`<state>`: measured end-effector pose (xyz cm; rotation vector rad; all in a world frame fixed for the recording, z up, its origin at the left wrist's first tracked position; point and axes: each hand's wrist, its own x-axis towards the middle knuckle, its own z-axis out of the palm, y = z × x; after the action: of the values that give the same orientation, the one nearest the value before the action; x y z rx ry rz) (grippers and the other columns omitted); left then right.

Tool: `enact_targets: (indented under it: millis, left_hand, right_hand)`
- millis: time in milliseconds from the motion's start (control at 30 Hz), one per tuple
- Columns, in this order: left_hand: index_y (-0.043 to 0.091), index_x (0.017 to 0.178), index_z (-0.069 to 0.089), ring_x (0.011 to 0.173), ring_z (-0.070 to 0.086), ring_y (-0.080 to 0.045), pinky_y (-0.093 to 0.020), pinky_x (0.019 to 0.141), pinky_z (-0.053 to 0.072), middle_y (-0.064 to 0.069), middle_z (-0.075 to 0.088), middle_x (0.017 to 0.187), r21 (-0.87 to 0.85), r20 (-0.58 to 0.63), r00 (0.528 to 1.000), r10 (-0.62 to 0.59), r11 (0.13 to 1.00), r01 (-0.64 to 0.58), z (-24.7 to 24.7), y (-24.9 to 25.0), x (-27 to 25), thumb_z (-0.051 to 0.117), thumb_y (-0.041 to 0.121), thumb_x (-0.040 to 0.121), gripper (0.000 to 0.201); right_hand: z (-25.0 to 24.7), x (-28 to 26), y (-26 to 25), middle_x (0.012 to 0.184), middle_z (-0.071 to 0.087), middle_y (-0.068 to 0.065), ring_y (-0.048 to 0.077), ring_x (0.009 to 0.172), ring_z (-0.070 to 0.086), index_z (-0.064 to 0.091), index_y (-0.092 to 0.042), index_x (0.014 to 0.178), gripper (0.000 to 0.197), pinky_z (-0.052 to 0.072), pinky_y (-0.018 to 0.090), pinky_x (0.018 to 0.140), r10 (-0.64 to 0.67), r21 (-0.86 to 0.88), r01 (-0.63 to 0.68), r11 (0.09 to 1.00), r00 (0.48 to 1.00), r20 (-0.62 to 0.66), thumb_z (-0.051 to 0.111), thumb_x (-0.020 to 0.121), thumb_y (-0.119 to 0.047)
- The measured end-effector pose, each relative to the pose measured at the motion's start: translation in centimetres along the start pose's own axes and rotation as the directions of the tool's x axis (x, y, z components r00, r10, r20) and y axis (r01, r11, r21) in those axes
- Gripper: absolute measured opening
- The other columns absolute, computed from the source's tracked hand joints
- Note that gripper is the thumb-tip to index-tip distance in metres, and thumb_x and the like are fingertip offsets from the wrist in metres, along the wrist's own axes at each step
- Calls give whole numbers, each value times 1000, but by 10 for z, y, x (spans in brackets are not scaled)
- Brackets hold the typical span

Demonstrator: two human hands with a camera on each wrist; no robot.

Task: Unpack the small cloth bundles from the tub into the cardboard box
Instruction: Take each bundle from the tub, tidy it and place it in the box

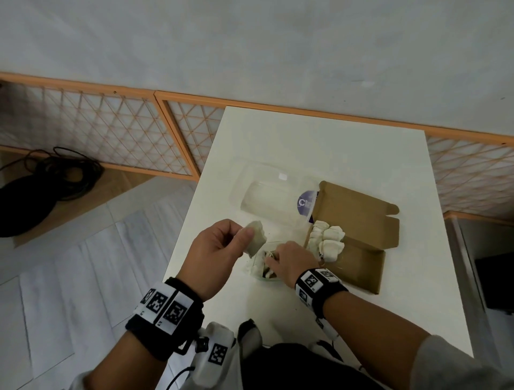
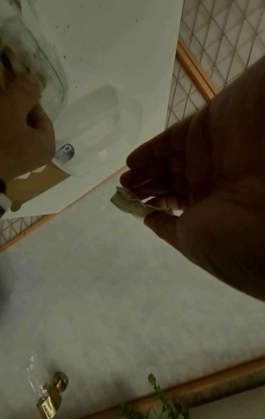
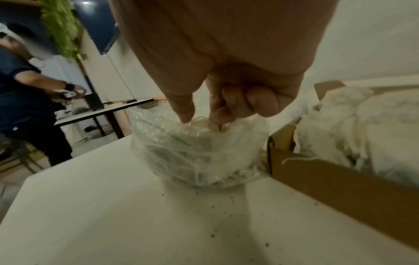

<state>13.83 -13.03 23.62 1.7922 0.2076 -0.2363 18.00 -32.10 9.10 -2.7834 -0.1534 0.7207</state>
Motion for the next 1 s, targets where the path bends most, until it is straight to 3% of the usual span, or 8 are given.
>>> enact_targets:
  millis: [100, 300, 467, 567, 733, 800, 900, 1000]
  left_hand:
    - [19, 78, 67, 82, 63, -42, -60, 85, 54, -16, 71, 82, 16, 5, 1000, -5, 1000, 5, -1, -3, -3, 68, 45, 96, 32]
    - [17, 77, 68, 75, 65, -14, -50, 88, 56, 3, 75, 77, 8, 1, 999, -50, 999, 50, 1, -5, -1, 68, 40, 97, 30]
    - [13, 78, 66, 68, 65, 3, -17, 73, 50, 13, 75, 74, -2, 19, 1000, -14, 1000, 14, 10, 2, 4, 67, 42, 94, 34]
    - [12, 79, 66, 63, 61, 8, -9, 66, 45, 19, 71, 67, 57, 30, 1000, -5, 998, 3, 14, 2, 8, 68, 36, 97, 30]
    - [11, 81, 69, 64, 62, 5, -10, 65, 46, 15, 74, 73, 57, 69, 997, 15, 998, -18, 16, 3, 8, 67, 56, 83, 45]
    - [14, 83, 71, 74, 68, 0, -15, 71, 52, 10, 78, 84, 88, 108, 994, 7, 996, -17, 15, 0, 8, 71, 58, 82, 44]
    - [19, 83, 73, 97, 73, -4, -29, 90, 58, 12, 77, 103, 126, 198, 980, 4, 992, -30, 16, -7, 8, 77, 42, 91, 24]
    - [26, 83, 72, 114, 66, 1, -28, 96, 54, 20, 72, 113, 225, 296, 953, 62, 965, -133, 18, -13, 7, 77, 40, 91, 16]
  right_hand:
    - [0, 3, 1, 104, 65, 6, 27, 95, 65, 70, -14, 99, 33, 53, 37, 82, 4, 65, -6, 998, 1000, 31, 51, 105, -40]
    - [-28, -22, 18, 84, 69, 1, 23, 80, 65, 63, -19, 84, 21, 55, 41, 75, -68, 427, 54, 903, 998, 17, 57, 102, -28]
    - [-69, -51, 24, 82, 68, 3, 5, 68, 55, 63, -17, 88, 22, 47, 23, 67, -133, 589, 147, 795, 989, -67, 60, 105, -30]
    - [-92, -67, 24, 84, 71, 3, 4, 70, 57, 64, -22, 89, 20, 48, 25, 69, -186, 630, 199, 751, 979, -88, 59, 106, -30]
    - [-129, -91, 24, 84, 65, 4, 15, 74, 57, 64, -28, 89, 25, 53, 44, 73, -247, 666, 292, 686, 955, -165, 56, 100, -49]
    - [-141, -98, 23, 88, 66, 0, 17, 79, 60, 65, -30, 91, 25, 53, 41, 74, -265, 676, 328, 659, 943, -200, 56, 98, -52]
    - [-155, -105, 24, 103, 72, -5, 5, 82, 63, 68, -22, 92, 16, 50, 20, 73, -271, 712, 363, 601, 931, -245, 59, 106, -25]
    - [-159, -106, 26, 107, 75, -6, 7, 75, 65, 70, -24, 98, 17, 53, 27, 67, -253, 757, 323, 569, 944, -212, 57, 107, -22]
